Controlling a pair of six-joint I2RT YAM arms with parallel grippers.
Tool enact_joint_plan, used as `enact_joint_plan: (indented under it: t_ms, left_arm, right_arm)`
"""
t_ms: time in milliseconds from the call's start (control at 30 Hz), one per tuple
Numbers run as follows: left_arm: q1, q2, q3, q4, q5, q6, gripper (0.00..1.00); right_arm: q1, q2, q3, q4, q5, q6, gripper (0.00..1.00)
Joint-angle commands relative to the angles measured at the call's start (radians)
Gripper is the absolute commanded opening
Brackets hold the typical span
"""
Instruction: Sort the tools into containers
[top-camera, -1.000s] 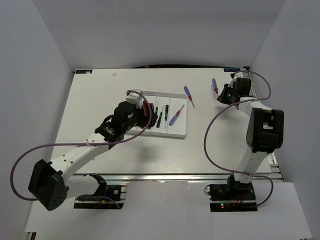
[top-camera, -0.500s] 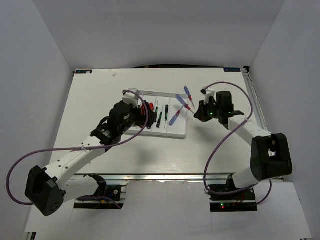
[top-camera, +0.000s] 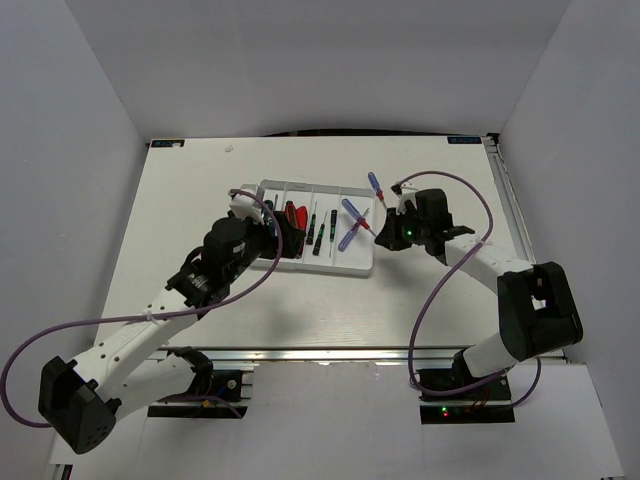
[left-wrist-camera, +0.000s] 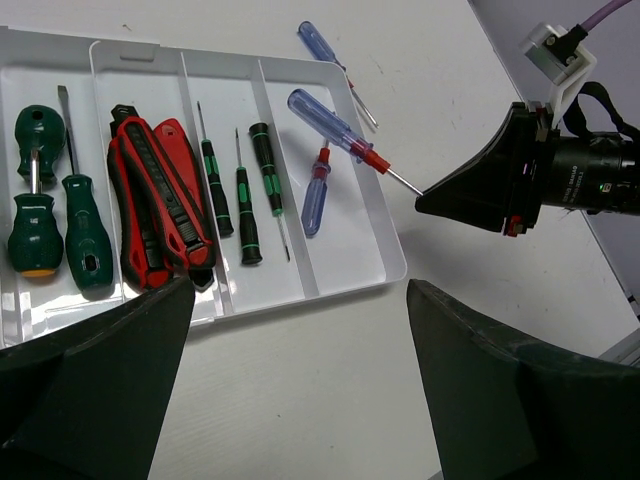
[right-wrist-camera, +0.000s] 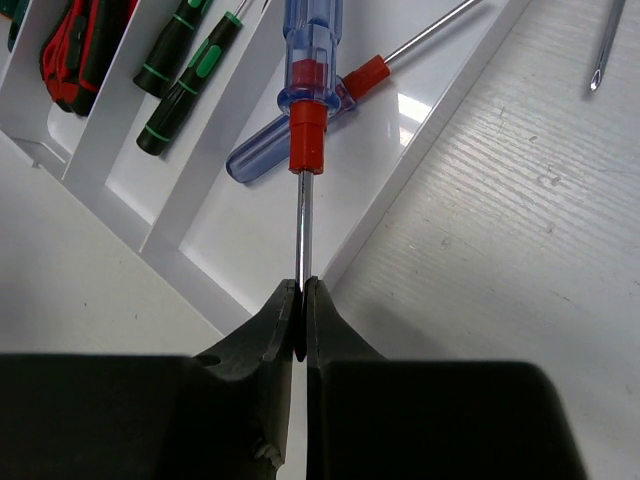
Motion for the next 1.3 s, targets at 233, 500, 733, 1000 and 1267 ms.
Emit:
enact_joint_plan:
  t_ms: [233, 500, 733, 1000, 1267]
  left_arm:
    - [-0.004, 0.008, 0.0, 0.017, 0.007, -0.012, 0.98]
    - [-0.002, 0.006, -0.001, 0.018, 0.001, -0.011, 0.98]
    - [-0.004, 0.008, 0.003, 0.023, -0.002, -0.001, 0.98]
    - [-0.004, 0.006, 0.002, 0.026, -0.004, 0.006, 0.98]
    - [-0.002, -0.015, -0.003, 0.003, -0.021, 0.011, 0.98]
  right_arm:
    - [0.032, 0.02, 0.009, 0.065, 0.047, 0.072, 0.12]
    - [0.051, 0.05, 0.023, 0.077, 0.036, 0.081, 0.32]
    - [0.054, 0.038, 0.053, 0.068, -0.021, 0.032, 0.38]
    - [0.012, 0.131, 0.308, -0.034, -0.127, -0.293, 0.52]
    - [-0.032, 0.406, 0.613, -0.134, 0.042, -0.315, 0.55]
